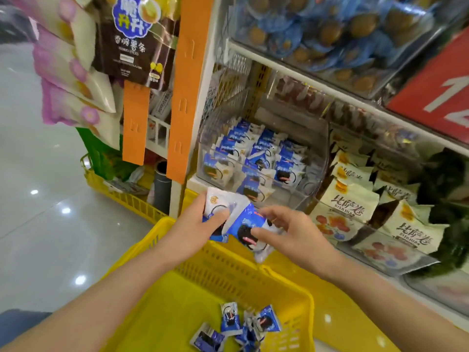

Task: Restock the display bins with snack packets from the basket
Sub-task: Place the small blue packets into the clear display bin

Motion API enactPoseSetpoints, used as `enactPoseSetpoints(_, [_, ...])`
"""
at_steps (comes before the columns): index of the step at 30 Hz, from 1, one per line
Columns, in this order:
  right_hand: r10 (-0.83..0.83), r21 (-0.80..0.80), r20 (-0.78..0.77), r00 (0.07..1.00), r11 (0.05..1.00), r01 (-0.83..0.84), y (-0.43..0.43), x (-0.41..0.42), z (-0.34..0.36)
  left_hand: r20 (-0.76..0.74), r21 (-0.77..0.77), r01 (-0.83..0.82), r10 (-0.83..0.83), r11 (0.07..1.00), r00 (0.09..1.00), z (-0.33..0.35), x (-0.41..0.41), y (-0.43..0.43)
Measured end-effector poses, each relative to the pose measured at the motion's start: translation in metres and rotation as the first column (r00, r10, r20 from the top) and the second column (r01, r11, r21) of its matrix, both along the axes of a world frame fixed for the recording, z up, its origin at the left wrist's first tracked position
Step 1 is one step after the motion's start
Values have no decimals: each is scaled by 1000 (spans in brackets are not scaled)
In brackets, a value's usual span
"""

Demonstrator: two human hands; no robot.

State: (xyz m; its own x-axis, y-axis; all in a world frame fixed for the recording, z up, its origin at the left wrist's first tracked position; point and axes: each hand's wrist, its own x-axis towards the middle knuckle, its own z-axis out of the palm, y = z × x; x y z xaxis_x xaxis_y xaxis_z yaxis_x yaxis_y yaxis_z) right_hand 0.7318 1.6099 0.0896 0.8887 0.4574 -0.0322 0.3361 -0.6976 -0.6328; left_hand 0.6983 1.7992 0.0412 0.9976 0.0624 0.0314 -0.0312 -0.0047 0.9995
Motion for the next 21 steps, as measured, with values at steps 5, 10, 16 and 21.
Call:
enactPoseSetpoints(5, [-174, -93, 384, 907, 970, 225, -1, 52, 59, -2, -199, -37, 37, 979, 999, 16, 19, 7])
enactPoseSetpoints(10, [-145, -501, 419, 896, 787, 362, 13, 107, 74, 41, -229, -78, 90, 970, 995, 27, 40, 8])
enactPoseSetpoints(16, [-79, -744, 279, 957, 613, 268, 20, 141, 43, 64, -254, -89, 108, 963, 992, 33, 57, 8])
enactPoseSetpoints(21, [-84, -764, 220, 972, 605, 225, 17, 153, 28, 64, -284, -104, 127, 953, 990, 31, 68, 13])
